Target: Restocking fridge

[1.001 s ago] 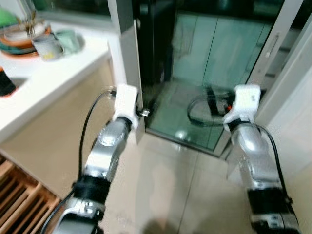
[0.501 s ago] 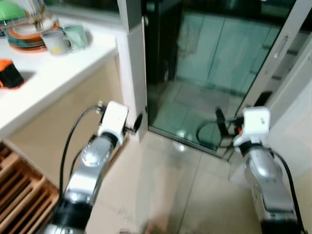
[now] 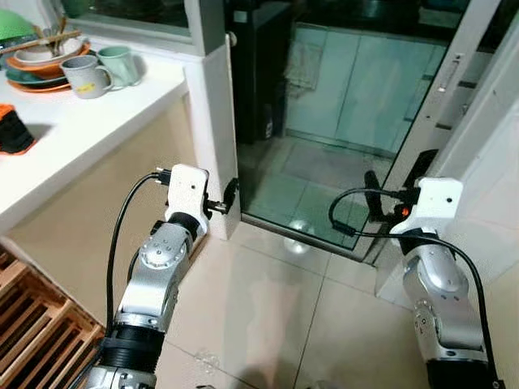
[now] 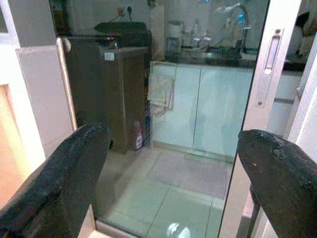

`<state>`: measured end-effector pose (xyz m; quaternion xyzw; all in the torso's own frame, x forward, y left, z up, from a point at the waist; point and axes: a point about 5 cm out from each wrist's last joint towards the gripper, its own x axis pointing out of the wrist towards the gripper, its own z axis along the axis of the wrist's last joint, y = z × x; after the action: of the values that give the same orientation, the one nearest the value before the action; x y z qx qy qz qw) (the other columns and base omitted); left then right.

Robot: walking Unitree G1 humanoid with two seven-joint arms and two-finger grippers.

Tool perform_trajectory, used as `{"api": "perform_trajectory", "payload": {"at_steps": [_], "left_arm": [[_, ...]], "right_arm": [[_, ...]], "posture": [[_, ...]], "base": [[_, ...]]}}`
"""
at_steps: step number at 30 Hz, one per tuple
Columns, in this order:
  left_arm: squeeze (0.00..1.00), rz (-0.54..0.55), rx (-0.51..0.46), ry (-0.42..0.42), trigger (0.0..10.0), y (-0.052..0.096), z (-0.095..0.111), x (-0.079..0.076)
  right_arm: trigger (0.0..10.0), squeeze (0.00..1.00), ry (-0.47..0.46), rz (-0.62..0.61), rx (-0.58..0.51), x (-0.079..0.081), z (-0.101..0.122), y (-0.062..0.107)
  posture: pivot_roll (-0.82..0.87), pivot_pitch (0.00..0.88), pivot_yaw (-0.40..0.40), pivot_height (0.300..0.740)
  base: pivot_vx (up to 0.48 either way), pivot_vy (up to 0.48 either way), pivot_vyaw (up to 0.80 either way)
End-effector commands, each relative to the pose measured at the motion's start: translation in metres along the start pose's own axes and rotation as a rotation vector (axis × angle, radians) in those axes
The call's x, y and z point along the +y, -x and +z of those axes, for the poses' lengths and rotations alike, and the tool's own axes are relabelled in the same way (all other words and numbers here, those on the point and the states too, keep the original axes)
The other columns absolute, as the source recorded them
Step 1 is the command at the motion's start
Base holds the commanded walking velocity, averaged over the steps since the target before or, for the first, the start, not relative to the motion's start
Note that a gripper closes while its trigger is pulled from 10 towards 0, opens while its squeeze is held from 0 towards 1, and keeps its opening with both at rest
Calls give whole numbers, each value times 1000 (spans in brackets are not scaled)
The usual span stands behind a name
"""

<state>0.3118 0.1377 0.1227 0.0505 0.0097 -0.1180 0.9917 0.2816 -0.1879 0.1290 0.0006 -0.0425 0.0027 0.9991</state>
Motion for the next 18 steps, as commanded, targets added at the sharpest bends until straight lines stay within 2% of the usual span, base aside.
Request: {"api": "perform_trajectory", "payload": {"at_steps": [1, 2, 4, 7, 8, 9, 11, 16, 18], "left_arm": [[1000, -23, 26, -13, 10000, -5, -2, -3], [1000, -34, 26, -15, 10000, -6, -2, -5], [1000, -41, 19, 1, 10000, -7, -1, -6], [1000, -54, 10, 32, 10000, -7, 0, -6], [890, -57, 7, 33, 10000, -7, 0, -5], [0, -66, 2, 39, 10000, -7, 1, -5], [0, -82, -10, 40, 10000, -8, 2, -5], [0, -71, -42, 48, 10000, -9, 5, -6], [0, -54, -53, 23, 10000, -8, 7, -5]], "right_arm": [[10000, 1000, 1, 55, 20, 8, -2, -1], [10000, 0, 3, 60, 20, 9, -3, -2], [10000, 0, 14, 50, 24, 8, -3, -3], [10000, 0, -41, 16, 29, 6, -1, -6], [10000, 0, -83, -8, 35, 5, 1, -8], [10000, 0, -87, -1, 23, 6, 5, -11], [10000, 0, -48, 28, 28, 10, 6, -16], [10000, 0, -53, 67, 36, 15, 3, -16], [10000, 0, -58, 72, 33, 15, 3, -17]], "posture": [[-207, 0, 55, 740], [-207, 0, 55, 740], [-209, 0, 60, 740], [-209, 0, 60, 740], [-206, 0, 62, 740], [-206, 0, 62, 740], [-206, 0, 62, 740], [-198, 0, 57, 740], [-194, 0, 55, 740]], "base": [[0, 0, 0], [0, 0, 0], [0, 0, 0], [0, 0, 0], [0, 319, 0], [0, 480, 444], [0, 480, 750], [0, 480, 704], [0, 319, 625]]}}
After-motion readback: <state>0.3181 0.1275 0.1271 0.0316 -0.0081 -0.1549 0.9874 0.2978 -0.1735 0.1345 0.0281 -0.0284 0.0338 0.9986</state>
